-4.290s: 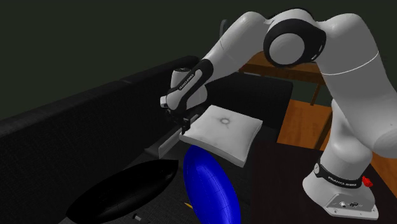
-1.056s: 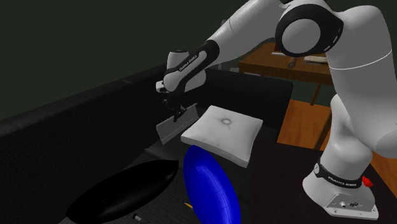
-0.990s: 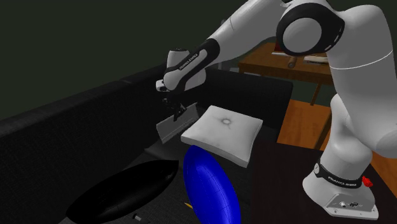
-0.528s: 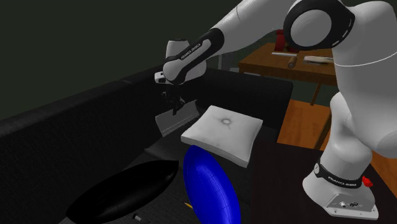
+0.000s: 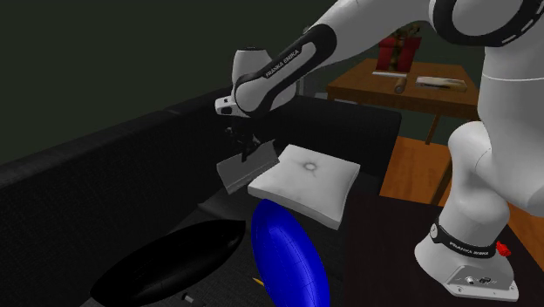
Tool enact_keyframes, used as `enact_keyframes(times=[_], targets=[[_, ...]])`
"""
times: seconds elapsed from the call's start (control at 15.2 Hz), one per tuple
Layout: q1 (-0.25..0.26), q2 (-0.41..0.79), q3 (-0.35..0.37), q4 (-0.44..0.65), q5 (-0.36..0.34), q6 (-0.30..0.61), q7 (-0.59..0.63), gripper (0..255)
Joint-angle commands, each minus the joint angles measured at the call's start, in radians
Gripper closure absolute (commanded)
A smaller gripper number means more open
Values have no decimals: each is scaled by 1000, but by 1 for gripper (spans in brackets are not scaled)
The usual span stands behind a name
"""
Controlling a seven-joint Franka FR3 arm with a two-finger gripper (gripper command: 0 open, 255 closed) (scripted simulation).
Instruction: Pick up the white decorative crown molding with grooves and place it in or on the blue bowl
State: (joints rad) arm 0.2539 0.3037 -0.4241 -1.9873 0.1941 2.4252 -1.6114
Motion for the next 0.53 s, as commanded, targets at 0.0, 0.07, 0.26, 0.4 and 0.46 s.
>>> enact_keyframes(times=[0.0, 0.07, 0.26, 0.4, 0.46], targets=[[40, -52, -4, -69, -33, 24, 51, 255], [60, -80, -5, -104, -54, 33, 80, 255], [115, -165, -4, -201, -120, 56, 174, 255], [148, -220, 2, -260, -166, 66, 242, 255], [162, -246, 7, -288, -189, 69, 278, 255]])
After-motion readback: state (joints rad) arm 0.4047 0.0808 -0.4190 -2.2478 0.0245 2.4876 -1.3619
